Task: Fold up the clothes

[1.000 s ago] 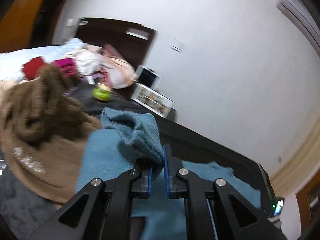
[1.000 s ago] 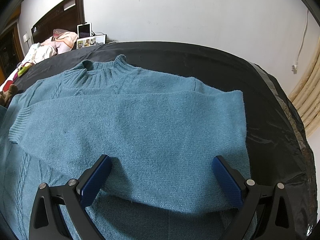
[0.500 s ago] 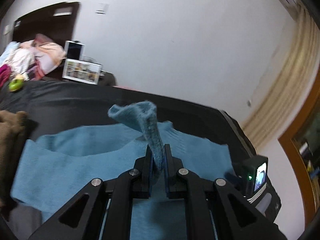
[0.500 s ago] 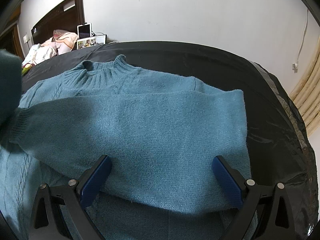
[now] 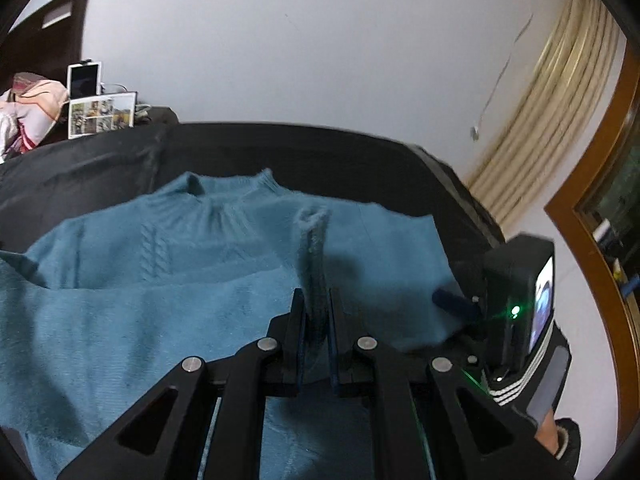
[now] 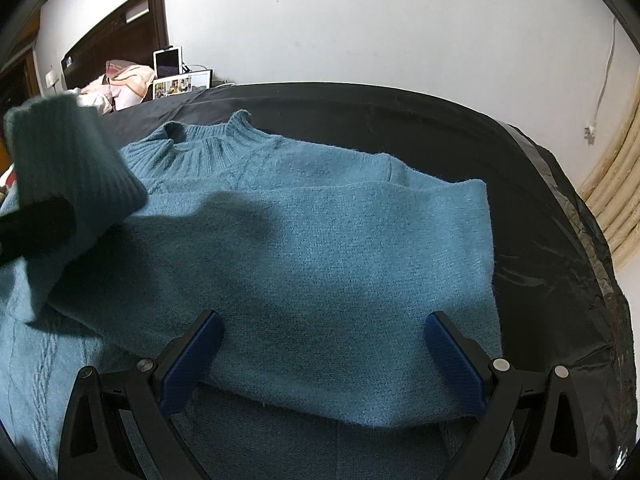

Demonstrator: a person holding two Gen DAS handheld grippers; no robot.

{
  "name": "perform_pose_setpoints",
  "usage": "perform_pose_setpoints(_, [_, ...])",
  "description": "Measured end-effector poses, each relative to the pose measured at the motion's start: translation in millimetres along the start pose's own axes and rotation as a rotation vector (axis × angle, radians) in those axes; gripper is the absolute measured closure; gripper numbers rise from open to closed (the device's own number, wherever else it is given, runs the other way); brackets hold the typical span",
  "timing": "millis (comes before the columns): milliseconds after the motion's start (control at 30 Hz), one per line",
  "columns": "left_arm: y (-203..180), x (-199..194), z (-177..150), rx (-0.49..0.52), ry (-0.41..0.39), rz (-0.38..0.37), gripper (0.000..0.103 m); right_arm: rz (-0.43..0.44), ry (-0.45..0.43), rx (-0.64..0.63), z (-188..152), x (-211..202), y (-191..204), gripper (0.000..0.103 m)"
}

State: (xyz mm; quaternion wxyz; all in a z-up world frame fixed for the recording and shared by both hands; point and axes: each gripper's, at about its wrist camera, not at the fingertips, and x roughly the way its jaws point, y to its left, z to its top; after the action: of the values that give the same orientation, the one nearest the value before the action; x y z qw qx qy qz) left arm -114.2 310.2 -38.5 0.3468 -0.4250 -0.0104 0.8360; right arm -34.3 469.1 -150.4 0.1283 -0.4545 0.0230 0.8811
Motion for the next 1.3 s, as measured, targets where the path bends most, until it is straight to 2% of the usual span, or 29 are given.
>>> perform_pose_setpoints(33, [-3,2,0,0.014,0.013,-0.01,0.079,0.0,-0.001,0.001,0,0,0,0.001])
perform_pose_setpoints(67, [-6,3,-1,0.03,0.025,-0.021,0.06,0.002,-0.001,0.001,0,-1,0,0.001])
perform_pose_setpoints(100, [-7,2,-1,0.04,0.025,-0.024,0.05,0.005,-0.002,0.002,0,-1,0,0.001])
perform_pose_setpoints(133, [-8,-1,-2,0.043,0.014,-0.018,0.031,0.01,-0.003,0.004,0,-1,-1,0.001])
perform_pose_setpoints(167, [-7,-6,-2,0.045,-0.001,-0.012,0.023,0.021,-0.003,0.008,1,-2,-1,0.001])
perform_pose_setpoints(233, [-2,-19,-1,0.039,-0.026,-0.007,0.023,0.061,-0.007,0.018,1,-4,-2,0.001])
perform_pose_setpoints(333, [18,-39,-9,0.008,-0.052,0.009,0.023,0.174,-0.019,0.049,2,-9,-5,0.001])
perform_pose_setpoints(467, [47,-67,-22,-0.039,-0.086,0.036,0.023,0.396,-0.029,0.147,2,-13,-17,0.001])
perform_pose_setpoints(533, [67,-84,-34,-0.066,-0.114,0.078,0.023,0.52,-0.028,0.213,2,-12,-25,0.001])
perform_pose_setpoints(633, [98,-105,-50,-0.119,-0.147,0.138,0.023,0.615,-0.033,0.293,0,-11,-34,0.001])
perform_pose_setpoints(767, [140,-124,-66,-0.213,-0.181,0.21,0.023,0.688,-0.044,0.347,-2,-9,-38,0.001])
perform_pose_setpoints(900, [166,-129,-78,-0.254,-0.185,0.297,0.023,0.694,-0.047,0.328,-1,-7,-30,0.002])
perform_pose_setpoints(1033, [171,-120,-85,-0.225,-0.164,0.351,0.023,0.705,-0.027,0.302,0,-6,-22,0.003])
perform_pose_setpoints(1300, [153,-89,-82,-0.047,-0.085,0.503,0.023,0.741,0.004,0.309,-2,-7,-22,0.003])
